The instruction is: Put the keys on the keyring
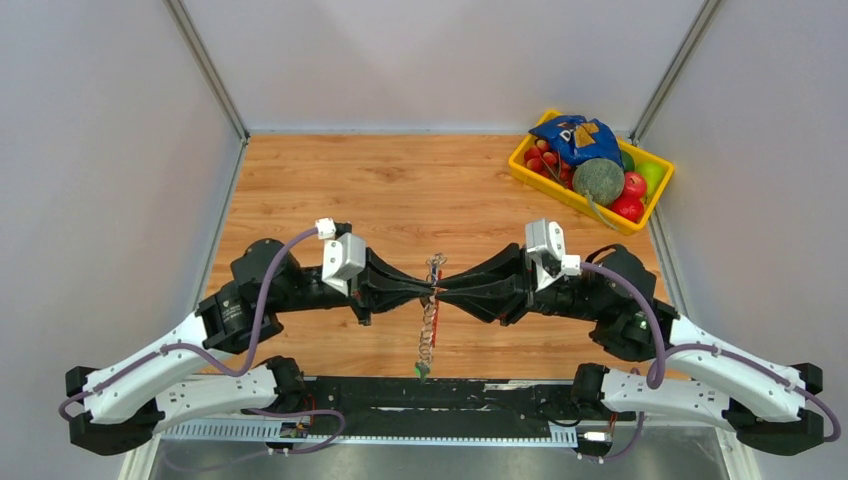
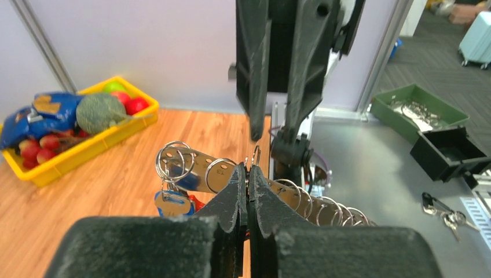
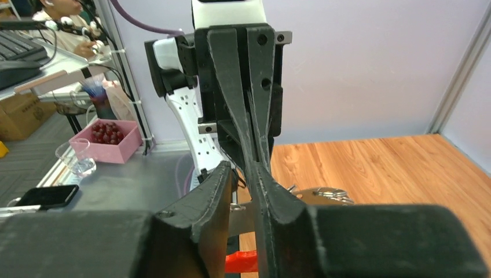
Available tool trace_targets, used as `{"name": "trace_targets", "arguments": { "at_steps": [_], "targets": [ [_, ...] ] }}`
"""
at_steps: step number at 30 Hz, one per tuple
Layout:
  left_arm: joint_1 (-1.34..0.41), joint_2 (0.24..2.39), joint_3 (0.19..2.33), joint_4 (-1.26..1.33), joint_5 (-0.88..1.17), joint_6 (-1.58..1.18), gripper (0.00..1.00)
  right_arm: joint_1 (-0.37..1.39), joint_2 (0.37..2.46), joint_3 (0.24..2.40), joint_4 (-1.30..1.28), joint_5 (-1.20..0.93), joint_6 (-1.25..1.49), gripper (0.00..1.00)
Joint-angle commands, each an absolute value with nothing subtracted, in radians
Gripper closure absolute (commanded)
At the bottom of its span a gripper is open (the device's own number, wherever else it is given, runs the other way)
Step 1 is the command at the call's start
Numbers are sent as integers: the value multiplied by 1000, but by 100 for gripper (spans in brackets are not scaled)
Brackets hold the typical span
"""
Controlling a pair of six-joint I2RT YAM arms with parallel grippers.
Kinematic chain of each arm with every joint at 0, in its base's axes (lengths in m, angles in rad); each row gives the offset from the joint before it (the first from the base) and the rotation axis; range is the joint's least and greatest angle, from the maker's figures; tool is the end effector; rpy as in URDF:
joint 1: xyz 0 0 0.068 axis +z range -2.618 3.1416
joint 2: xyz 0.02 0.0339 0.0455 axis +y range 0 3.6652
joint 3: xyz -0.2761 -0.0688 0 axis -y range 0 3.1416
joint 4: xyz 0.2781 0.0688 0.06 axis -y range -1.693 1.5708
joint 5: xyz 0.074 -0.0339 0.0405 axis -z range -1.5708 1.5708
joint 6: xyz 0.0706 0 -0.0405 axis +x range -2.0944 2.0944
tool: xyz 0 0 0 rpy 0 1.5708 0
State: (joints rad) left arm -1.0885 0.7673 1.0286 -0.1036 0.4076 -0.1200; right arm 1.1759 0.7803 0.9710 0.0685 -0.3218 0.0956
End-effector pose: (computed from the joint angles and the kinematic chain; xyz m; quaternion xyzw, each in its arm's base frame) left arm 0.0733 -0.2004 0.4568 0.4322 0.4910 -0.5313 0.5383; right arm 0.0647 0.2133 0.4555 -0.4184 0.4509 0.5431 0.5715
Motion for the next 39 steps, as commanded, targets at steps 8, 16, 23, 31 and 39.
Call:
{"name": "trace_targets", "arguments": {
  "at_steps": [8,16,23,31,39],
  "targets": [
    [-1089,845,1221,-440,402,-39,100,1184,848,1272,-518,-239,-33,68],
    [-1089,907,1305,-648,440,-1,100,1184,904,1352,-692,-211,-77,71],
    [-1089,953,1340,-719,432,43,100,1184,950,1352,-721,-270,-100,71],
    [-1090,975,1354,-766,432,67,100,1184,1006,1347,-716,-345,-122,71],
    [-1090,978,1360,-795,428,82,100,1184,1019,1323,-682,-408,-141,69]
  ]
}}
